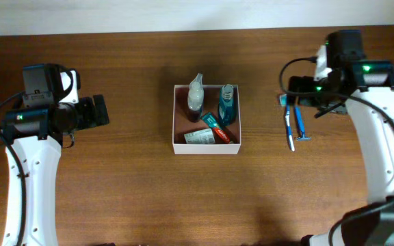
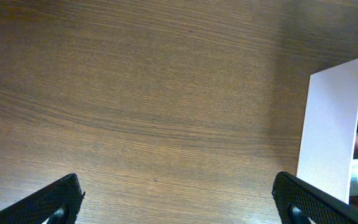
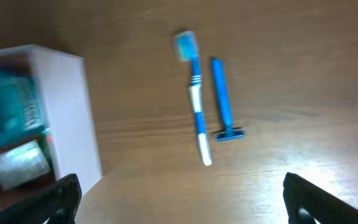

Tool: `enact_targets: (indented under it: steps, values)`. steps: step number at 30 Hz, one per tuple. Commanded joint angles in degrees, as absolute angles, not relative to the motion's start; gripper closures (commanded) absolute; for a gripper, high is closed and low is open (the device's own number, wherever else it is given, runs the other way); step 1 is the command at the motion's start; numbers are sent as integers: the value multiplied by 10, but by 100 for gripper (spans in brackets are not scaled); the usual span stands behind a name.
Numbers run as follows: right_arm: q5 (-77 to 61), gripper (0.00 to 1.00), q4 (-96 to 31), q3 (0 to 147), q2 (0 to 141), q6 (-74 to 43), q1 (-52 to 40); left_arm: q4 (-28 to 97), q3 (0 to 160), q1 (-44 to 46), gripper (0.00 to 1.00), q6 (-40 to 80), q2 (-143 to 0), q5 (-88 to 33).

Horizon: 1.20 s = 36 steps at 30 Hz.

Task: Pack container
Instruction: 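Carry the toothpaste tube into the box and release, then grasp the blue-white toothbrush with the right gripper, then place the toothbrush into the box and release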

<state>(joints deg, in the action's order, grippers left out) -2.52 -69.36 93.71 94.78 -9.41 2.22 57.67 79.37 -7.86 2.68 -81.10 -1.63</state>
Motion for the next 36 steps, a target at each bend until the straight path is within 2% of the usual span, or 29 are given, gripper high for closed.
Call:
enact_targets:
  steps: [1,2,4,6,9,15,25,26,32,36]
  values:
    - [-23,1,-672,893,990,-105,47,576,799,-81,0,30,-803,-22]
    - [-23,5,-660,881,1002,-104,45,576,799,-81,0,30,-803,-22]
    - [-23,8,-642,870,1030,-103,40,576,799,-81,0,30,-803,-22]
    - [-23,17,-628,870,1071,-93,32,576,799,-81,0,30,-803,-22]
    - [-23,24,-609,870,1121,-93,26,576,799,-81,0,30,-803,-22]
    - [-23,45,-578,870,1206,-93,23,576,799,-81,0,30,-803,-22]
    - [-16,71,-556,849,1220,-93,22,576,799,-81,0,30,-803,-22]
    - [-15,78,-550,837,1220,-93,22,576,799,-81,0,30,-803,-22]
    - [-8,92,-562,826,1219,-93,22,576,799,-81,0,30,-803,-22]
    - [-9,95,-590,840,1208,-95,20,576,799,-81,0,30,-803,-22]
